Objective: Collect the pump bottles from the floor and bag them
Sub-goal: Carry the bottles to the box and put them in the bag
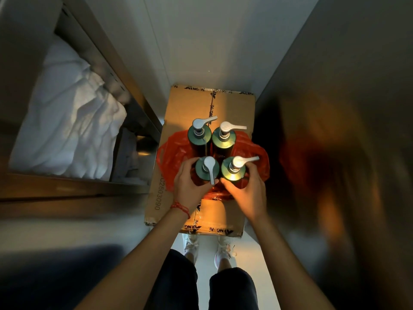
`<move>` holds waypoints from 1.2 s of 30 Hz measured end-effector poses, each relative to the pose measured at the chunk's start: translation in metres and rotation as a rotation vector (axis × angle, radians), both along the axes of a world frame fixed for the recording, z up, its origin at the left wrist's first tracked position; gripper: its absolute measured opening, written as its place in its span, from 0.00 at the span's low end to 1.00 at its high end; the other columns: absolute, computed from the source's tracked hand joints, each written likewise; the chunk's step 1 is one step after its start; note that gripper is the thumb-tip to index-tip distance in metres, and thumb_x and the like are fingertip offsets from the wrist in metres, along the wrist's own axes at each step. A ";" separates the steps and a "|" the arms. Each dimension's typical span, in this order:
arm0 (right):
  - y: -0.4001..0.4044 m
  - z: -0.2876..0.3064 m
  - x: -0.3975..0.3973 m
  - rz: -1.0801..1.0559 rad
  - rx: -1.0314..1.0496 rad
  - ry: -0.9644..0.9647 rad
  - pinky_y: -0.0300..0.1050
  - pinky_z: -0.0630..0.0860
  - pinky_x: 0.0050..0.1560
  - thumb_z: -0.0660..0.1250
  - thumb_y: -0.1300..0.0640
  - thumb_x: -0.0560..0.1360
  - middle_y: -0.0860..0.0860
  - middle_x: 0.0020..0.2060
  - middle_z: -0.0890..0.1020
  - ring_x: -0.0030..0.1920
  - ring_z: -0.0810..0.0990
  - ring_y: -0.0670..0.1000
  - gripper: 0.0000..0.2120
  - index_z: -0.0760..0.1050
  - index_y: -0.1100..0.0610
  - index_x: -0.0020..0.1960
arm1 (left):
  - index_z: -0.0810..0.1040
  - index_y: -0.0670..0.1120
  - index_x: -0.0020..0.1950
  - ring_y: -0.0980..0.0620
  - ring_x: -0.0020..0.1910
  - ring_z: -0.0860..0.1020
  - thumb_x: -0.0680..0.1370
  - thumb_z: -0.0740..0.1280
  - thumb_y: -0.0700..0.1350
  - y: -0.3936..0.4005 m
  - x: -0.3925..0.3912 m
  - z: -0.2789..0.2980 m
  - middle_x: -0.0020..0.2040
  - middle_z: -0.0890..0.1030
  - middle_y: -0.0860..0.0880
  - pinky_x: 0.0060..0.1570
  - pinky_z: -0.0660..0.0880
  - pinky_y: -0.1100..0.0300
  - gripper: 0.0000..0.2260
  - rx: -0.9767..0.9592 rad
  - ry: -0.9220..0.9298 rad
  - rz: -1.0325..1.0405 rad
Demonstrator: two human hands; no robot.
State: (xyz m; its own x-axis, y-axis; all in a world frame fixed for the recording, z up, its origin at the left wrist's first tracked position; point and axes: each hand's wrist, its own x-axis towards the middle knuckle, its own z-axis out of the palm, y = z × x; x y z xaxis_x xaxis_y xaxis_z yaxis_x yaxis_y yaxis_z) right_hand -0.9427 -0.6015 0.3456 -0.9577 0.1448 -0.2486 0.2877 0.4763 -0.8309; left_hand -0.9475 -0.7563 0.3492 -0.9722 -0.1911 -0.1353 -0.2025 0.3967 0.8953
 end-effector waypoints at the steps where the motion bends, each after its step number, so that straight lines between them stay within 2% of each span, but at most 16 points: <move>1: 0.001 0.000 0.001 0.011 -0.005 -0.001 0.42 0.74 0.54 0.72 0.39 0.60 0.44 0.55 0.78 0.56 0.77 0.45 0.29 0.66 0.42 0.59 | 0.73 0.41 0.57 0.49 0.55 0.74 0.60 0.79 0.39 -0.002 0.001 0.000 0.55 0.77 0.44 0.51 0.70 0.63 0.27 0.010 -0.014 -0.015; 5: 0.003 0.002 0.004 0.070 -0.004 0.008 0.41 0.73 0.56 0.73 0.42 0.61 0.45 0.57 0.77 0.58 0.76 0.47 0.30 0.65 0.43 0.60 | 0.72 0.41 0.60 0.47 0.58 0.74 0.60 0.79 0.42 -0.009 0.005 -0.001 0.58 0.77 0.42 0.57 0.73 0.55 0.31 0.033 -0.056 -0.052; 12: 0.004 0.006 0.011 0.110 -0.003 0.010 0.53 0.74 0.60 0.75 0.46 0.63 0.50 0.61 0.77 0.61 0.75 0.50 0.33 0.66 0.49 0.64 | 0.71 0.46 0.63 0.49 0.61 0.72 0.61 0.79 0.42 -0.018 0.015 -0.001 0.61 0.76 0.45 0.60 0.72 0.45 0.32 0.069 -0.102 -0.021; 16: 0.007 0.007 0.016 0.104 0.000 -0.019 0.53 0.73 0.62 0.74 0.45 0.63 0.50 0.63 0.75 0.64 0.73 0.50 0.35 0.65 0.50 0.66 | 0.69 0.47 0.64 0.49 0.63 0.71 0.62 0.78 0.42 -0.022 0.020 0.000 0.63 0.74 0.45 0.60 0.72 0.43 0.33 0.114 -0.116 -0.017; 18: 0.010 0.009 0.019 0.099 -0.012 -0.019 0.50 0.72 0.63 0.74 0.45 0.63 0.49 0.64 0.75 0.64 0.72 0.49 0.35 0.65 0.48 0.66 | 0.69 0.47 0.65 0.49 0.64 0.71 0.63 0.77 0.43 -0.023 0.022 0.002 0.64 0.73 0.46 0.60 0.72 0.43 0.33 0.137 -0.131 -0.020; 21: 0.017 0.008 0.024 0.090 -0.014 -0.009 0.44 0.71 0.61 0.75 0.48 0.64 0.49 0.64 0.74 0.64 0.72 0.47 0.34 0.66 0.49 0.66 | 0.68 0.48 0.66 0.49 0.64 0.71 0.63 0.77 0.42 -0.027 0.025 0.006 0.64 0.72 0.46 0.62 0.72 0.46 0.33 0.162 -0.154 -0.014; 23: 0.026 0.005 0.029 0.055 -0.016 -0.027 0.43 0.71 0.60 0.75 0.50 0.65 0.50 0.64 0.74 0.62 0.72 0.48 0.32 0.67 0.51 0.66 | 0.68 0.48 0.65 0.49 0.63 0.70 0.63 0.77 0.39 -0.033 0.027 0.007 0.64 0.72 0.46 0.60 0.72 0.55 0.33 0.195 -0.176 0.008; 25: 0.034 0.001 0.032 -0.040 -0.039 -0.038 0.38 0.70 0.57 0.73 0.55 0.68 0.51 0.63 0.75 0.61 0.73 0.49 0.28 0.69 0.53 0.66 | 0.70 0.49 0.64 0.50 0.62 0.71 0.64 0.76 0.37 -0.043 0.031 0.007 0.62 0.73 0.48 0.54 0.72 0.66 0.31 0.227 -0.196 0.053; 26: 0.037 -0.001 0.032 -0.110 -0.064 -0.039 0.36 0.70 0.55 0.72 0.57 0.69 0.53 0.62 0.76 0.61 0.74 0.50 0.25 0.70 0.54 0.65 | 0.70 0.49 0.63 0.50 0.61 0.71 0.65 0.75 0.37 -0.050 0.033 0.007 0.61 0.73 0.48 0.51 0.72 0.69 0.29 0.227 -0.205 0.079; 27: 0.040 -0.003 0.031 -0.181 -0.092 -0.035 0.36 0.70 0.54 0.70 0.59 0.71 0.54 0.62 0.76 0.60 0.75 0.51 0.23 0.70 0.55 0.64 | 0.71 0.48 0.63 0.49 0.61 0.72 0.66 0.74 0.38 -0.055 0.034 0.006 0.61 0.74 0.47 0.51 0.71 0.68 0.27 0.225 -0.216 0.111; 31: 0.051 -0.010 0.021 -0.344 -0.131 -0.011 0.39 0.71 0.53 0.67 0.61 0.74 0.53 0.57 0.78 0.57 0.77 0.51 0.17 0.72 0.56 0.62 | 0.72 0.40 0.63 0.45 0.60 0.74 0.71 0.69 0.38 -0.073 0.024 -0.002 0.61 0.76 0.40 0.57 0.72 0.54 0.21 0.272 -0.247 0.272; 32: 0.053 -0.013 0.018 -0.365 -0.127 -0.007 0.36 0.71 0.52 0.66 0.60 0.74 0.52 0.56 0.78 0.56 0.77 0.51 0.16 0.73 0.56 0.62 | 0.72 0.40 0.62 0.45 0.59 0.75 0.72 0.68 0.38 -0.076 0.018 -0.005 0.60 0.77 0.40 0.56 0.73 0.54 0.19 0.287 -0.253 0.312; 34: 0.056 -0.021 0.011 -0.405 -0.116 -0.018 0.34 0.69 0.50 0.65 0.60 0.74 0.54 0.57 0.78 0.55 0.76 0.48 0.16 0.73 0.57 0.62 | 0.73 0.43 0.62 0.49 0.54 0.76 0.74 0.67 0.40 -0.080 0.004 -0.013 0.57 0.77 0.44 0.48 0.72 0.63 0.16 0.278 -0.269 0.376; 36: 0.058 -0.031 0.005 -0.428 -0.089 -0.053 0.38 0.69 0.52 0.65 0.59 0.75 0.56 0.59 0.78 0.55 0.74 0.47 0.17 0.72 0.58 0.63 | 0.73 0.44 0.62 0.54 0.50 0.74 0.75 0.66 0.42 -0.084 -0.010 -0.024 0.57 0.77 0.46 0.42 0.69 0.68 0.16 0.264 -0.311 0.444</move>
